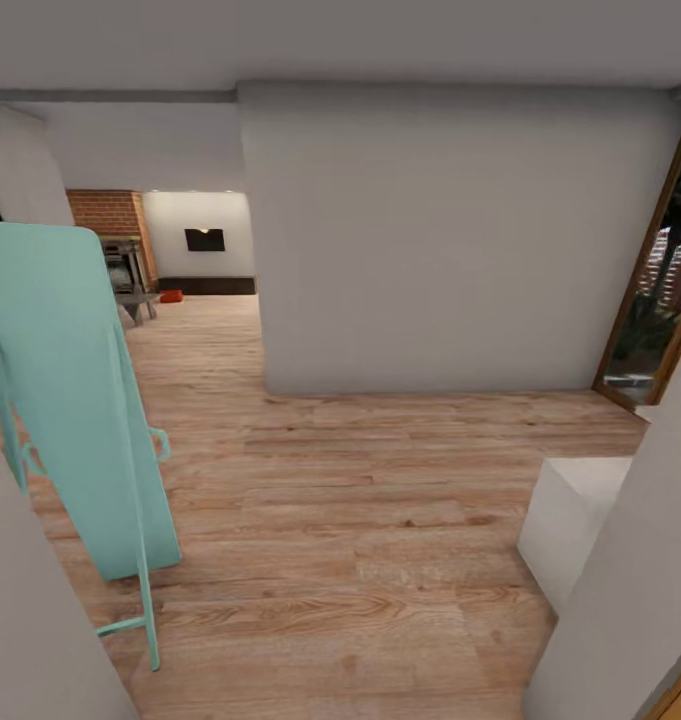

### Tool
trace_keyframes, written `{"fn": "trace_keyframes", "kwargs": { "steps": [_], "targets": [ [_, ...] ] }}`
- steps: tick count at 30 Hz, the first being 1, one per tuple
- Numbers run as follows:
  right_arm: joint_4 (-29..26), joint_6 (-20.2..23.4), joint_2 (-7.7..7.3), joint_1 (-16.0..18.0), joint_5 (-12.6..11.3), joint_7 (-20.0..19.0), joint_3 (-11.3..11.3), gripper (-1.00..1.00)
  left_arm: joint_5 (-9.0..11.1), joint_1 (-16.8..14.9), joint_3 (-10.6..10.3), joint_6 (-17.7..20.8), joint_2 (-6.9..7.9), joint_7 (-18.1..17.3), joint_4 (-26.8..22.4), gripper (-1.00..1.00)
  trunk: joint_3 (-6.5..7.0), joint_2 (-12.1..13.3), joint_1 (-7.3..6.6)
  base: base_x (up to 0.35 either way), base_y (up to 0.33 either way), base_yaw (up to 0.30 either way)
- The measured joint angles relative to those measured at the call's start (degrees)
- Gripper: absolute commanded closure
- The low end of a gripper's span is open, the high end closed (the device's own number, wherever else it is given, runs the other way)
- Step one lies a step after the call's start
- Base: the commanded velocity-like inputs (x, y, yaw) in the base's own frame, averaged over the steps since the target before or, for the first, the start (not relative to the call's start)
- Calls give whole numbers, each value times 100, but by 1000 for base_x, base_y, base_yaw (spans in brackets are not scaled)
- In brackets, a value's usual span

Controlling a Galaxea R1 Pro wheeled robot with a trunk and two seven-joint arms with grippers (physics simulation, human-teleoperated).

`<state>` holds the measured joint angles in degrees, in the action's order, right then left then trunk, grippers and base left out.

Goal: Move the two storage containers from the living room to the garage. In the garage, place one container on the floor and stack the other container on top of it (either order is fine).

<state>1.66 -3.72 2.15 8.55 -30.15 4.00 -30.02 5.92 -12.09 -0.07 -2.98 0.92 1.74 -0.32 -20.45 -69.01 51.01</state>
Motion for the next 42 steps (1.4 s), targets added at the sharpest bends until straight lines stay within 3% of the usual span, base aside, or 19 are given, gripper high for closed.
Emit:
{"fn": "trace_keyframes", "kwargs": {
  "steps": [42],
  "targets": [
    [-7, 6, -39, 0, 17, -1, -8, -100, 0, 0, 2, 0, 4, 0, 0, -100, 0, 0, 0, 318, 0, 0]
  ]
}}
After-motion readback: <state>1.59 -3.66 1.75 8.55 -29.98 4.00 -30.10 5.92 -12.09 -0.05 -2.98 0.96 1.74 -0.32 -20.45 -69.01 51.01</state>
